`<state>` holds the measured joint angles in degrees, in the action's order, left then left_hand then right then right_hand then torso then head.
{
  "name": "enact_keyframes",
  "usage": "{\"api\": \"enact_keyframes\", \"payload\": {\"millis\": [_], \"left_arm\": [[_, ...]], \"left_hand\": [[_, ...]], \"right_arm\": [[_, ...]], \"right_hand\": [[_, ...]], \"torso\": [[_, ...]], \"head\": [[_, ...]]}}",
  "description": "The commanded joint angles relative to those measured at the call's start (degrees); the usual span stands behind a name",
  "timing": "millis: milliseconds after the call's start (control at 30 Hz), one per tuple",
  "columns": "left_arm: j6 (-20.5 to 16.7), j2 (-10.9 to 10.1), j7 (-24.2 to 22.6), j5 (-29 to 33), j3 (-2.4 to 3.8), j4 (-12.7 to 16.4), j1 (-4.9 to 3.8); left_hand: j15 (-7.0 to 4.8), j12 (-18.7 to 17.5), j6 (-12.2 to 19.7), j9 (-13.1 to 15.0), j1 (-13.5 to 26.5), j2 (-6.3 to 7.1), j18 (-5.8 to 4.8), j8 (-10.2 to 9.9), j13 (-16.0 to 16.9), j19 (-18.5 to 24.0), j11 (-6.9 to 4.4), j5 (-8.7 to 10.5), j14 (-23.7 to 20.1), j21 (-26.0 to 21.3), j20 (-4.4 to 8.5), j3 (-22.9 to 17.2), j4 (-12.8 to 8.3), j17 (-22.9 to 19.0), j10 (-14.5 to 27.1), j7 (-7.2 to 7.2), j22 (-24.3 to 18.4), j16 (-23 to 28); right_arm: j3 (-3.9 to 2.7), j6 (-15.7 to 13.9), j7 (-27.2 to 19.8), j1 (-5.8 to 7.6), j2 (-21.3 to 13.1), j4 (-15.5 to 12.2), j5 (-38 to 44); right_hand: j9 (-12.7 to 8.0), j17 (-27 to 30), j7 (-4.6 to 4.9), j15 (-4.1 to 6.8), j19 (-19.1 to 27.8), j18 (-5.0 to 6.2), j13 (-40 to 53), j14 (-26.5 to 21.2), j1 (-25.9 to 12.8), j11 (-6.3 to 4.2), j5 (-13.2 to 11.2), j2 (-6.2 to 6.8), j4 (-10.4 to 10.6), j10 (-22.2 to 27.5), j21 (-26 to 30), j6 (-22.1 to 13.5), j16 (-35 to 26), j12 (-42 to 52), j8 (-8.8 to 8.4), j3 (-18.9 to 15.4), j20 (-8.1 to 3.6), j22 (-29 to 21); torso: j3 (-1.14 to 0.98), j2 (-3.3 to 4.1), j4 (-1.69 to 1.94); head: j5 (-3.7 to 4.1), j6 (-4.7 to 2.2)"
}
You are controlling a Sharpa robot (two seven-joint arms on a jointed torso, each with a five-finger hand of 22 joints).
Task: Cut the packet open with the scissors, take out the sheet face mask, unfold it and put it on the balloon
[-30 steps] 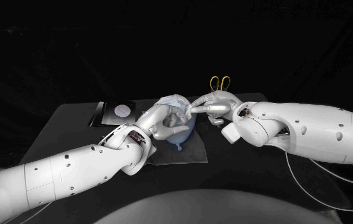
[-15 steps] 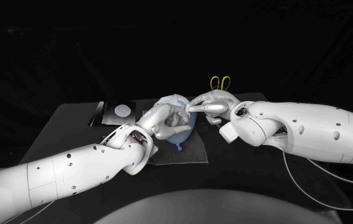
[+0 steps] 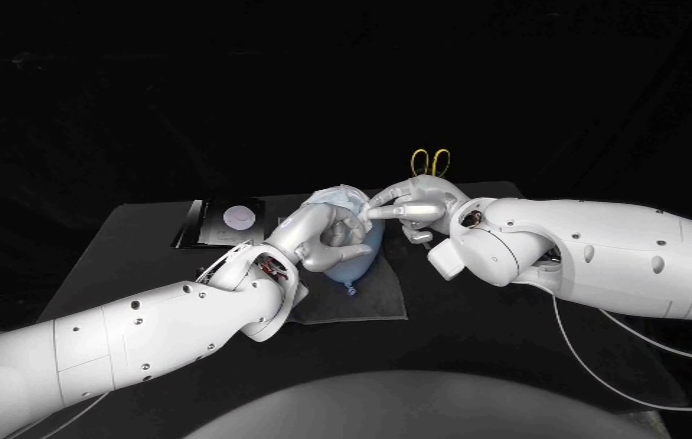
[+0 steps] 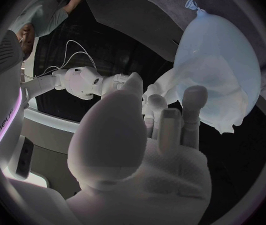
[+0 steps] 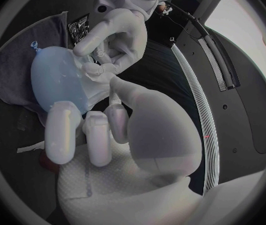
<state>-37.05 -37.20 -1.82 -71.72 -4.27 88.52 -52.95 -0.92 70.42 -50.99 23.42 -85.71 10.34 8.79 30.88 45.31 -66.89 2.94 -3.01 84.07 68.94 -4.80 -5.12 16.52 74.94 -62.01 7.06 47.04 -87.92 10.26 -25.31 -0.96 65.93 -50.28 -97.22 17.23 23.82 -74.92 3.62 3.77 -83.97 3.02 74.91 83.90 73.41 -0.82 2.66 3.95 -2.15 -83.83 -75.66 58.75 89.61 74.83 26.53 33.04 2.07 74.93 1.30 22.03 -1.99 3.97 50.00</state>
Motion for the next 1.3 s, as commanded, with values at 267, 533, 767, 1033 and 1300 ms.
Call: {"api": "enact_keyframes", "payload": {"millis": [267, 533, 767, 1033, 1300], "left_arm": [[-0.2, -0.1, 2.7, 0.2, 0.13, 0.1, -0.09], [-1.3, 0.0, 3.0, 0.2, 0.23, 0.1, -0.08], [-2.0, 0.2, 3.3, 0.2, 0.29, 0.1, -0.08], [-2.3, 0.2, 4.9, -0.1, 0.41, -0.1, -0.07], [-1.8, 0.2, 6.2, -0.3, 0.59, -0.1, -0.07]], "left_hand": [[-0.11, 2.1, -0.5, 1.1, 0.4, -0.53, -0.99, 1.9, 3.3, -0.9, -0.48, 0.24, 1.2, 0.7, 0.28, 2.0, 0.1, 1.5, -2.1, -0.44, 0.8, -0.3], [-0.05, 2.1, 0.9, 1.8, 1.0, -0.80, -1.04, 2.7, 3.0, -1.0, -0.36, 0.25, 1.3, 0.8, 0.32, 3.8, 0.1, 1.8, -1.4, -0.27, 1.0, -0.3], [0.38, 2.4, 4.3, 3.4, 0.8, -1.84, -1.08, 4.7, 3.5, -1.0, 0.16, 0.24, 1.4, 1.0, -0.02, 6.4, 0.1, 2.0, -1.4, 0.33, 1.2, -0.3], [0.61, 3.4, 8.4, 6.1, 0.3, -3.00, -1.09, 8.8, 5.4, -1.2, 0.44, 0.24, 1.6, 1.2, -0.24, 9.9, 0.1, 2.4, -2.5, 0.65, 1.5, -0.3], [0.61, 4.3, 11.5, 9.1, -0.2, -4.05, -1.07, 13.9, 7.0, -1.1, 0.41, 0.25, 1.6, 1.2, -0.29, 12.8, 0.1, 2.6, -3.3, 0.59, 1.5, -0.2]], "right_arm": [[-0.05, -0.3, -0.5, 0.06, 0.1, 0.0, 0.2], [-0.05, -0.2, -0.3, 0.07, 0.2, -0.1, 0.3], [-0.05, -0.1, -0.2, 0.07, 0.3, -0.3, 0.4], [-0.05, -0.3, -0.1, 0.07, 0.4, -0.4, 0.5], [-0.05, -0.7, -0.3, 0.07, 0.5, -0.2, 0.5]], "right_hand": [[0.4, -15.1, 0.01, 0.50, -2.9, -0.24, 4.5, 6.1, 0.0, 0.01, 0.1, -0.74, 0.0, -1.1, -0.2, 0.2, 0.4, 0.0, 0.23, 0.4, -0.27, 11.3], [0.4, -15.1, 0.01, 0.50, -2.9, -0.24, 4.5, 6.1, 0.0, 0.01, 0.1, -0.74, 0.0, -1.1, -0.2, 0.2, 0.4, 0.0, 0.23, 0.4, -0.27, 11.3], [0.4, -15.1, 0.01, 0.50, -2.9, -0.24, 4.5, 6.1, 0.0, 0.01, 0.1, -0.74, 0.0, -1.1, -0.2, 0.2, 0.4, 0.0, 0.23, 0.4, -0.27, 11.3], [0.4, -15.1, 0.01, 0.50, -2.9, -0.24, 4.5, 6.1, 0.0, 0.01, 0.1, -0.74, 0.0, -1.1, -0.2, 0.2, 0.4, 0.0, 0.23, 0.4, -0.27, 11.3], [0.4, -15.1, 0.01, 0.50, -2.9, -0.24, 4.5, 6.1, 0.0, 0.01, 0.1, -0.74, 0.0, -1.1, -0.2, 0.2, 0.4, 0.0, 0.23, 0.4, -0.27, 11.3]], "torso": [[0.02, 0.01, 0.09], [0.04, 0.03, 0.05], [0.01, 0.02, 0.03], [0.01, 0.00, 0.00], [0.00, 0.02, 0.02]], "head": [[-0.03, 0.00], [-0.18, 0.00], [-0.31, 0.00], [-0.38, 0.00], [-0.29, 0.00]]}}
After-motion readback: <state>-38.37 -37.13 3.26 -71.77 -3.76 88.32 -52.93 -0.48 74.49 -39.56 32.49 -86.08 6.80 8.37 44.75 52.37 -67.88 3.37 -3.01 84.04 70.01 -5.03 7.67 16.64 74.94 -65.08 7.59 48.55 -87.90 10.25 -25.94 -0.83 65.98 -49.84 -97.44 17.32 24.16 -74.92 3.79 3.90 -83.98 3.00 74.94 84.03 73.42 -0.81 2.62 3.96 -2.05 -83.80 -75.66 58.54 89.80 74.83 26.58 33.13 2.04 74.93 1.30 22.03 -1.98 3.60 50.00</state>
